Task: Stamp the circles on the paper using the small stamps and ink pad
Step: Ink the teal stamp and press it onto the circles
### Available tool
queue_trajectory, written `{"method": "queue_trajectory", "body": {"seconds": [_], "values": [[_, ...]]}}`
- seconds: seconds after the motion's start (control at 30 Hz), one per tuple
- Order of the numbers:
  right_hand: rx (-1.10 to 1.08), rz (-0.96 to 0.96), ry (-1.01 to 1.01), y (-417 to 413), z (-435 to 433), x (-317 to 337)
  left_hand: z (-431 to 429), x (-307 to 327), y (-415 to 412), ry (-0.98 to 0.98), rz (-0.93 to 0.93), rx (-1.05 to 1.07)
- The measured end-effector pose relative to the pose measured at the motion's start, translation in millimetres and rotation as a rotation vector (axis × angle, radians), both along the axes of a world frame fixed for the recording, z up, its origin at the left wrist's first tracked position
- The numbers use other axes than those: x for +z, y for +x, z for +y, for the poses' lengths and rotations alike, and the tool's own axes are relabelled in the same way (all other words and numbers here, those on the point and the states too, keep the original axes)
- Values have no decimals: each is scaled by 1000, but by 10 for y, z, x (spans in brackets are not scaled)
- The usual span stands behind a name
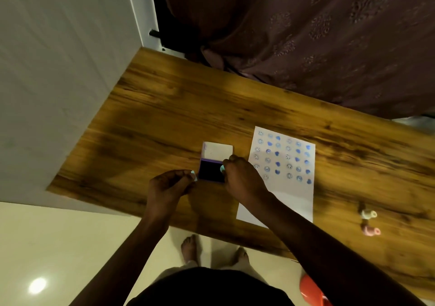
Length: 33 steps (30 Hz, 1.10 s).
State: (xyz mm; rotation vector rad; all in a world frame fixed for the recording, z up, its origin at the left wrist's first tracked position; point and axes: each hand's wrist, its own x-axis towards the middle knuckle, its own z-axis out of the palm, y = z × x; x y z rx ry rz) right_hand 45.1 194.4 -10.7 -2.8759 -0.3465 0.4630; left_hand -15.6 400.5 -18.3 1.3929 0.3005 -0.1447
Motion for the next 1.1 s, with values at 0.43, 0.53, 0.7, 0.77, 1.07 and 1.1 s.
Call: {"method": "queue_trajectory", "body": {"seconds": [0.43, 0.53, 0.7, 0.77, 1.07, 1.1], "values": [[-76, 7, 35, 106, 8, 124, -129, 125, 79, 0, 3, -44], [-119, 25, 127, 141, -75, 181, -172, 129, 94, 34, 14, -65], [-429, 21, 547, 93, -480, 372, -291, 121, 61, -9, 30, -110], [-583, 22, 671, 17, -766, 422, -387, 125, 34, -20, 49, -101], [-558, -160, 153, -486, -1438, 173, -725, 84, -64, 25, 82, -192], [-538, -150, 139, -507, -1418, 132, -741, 80, -68, 36, 82, -199]]}}
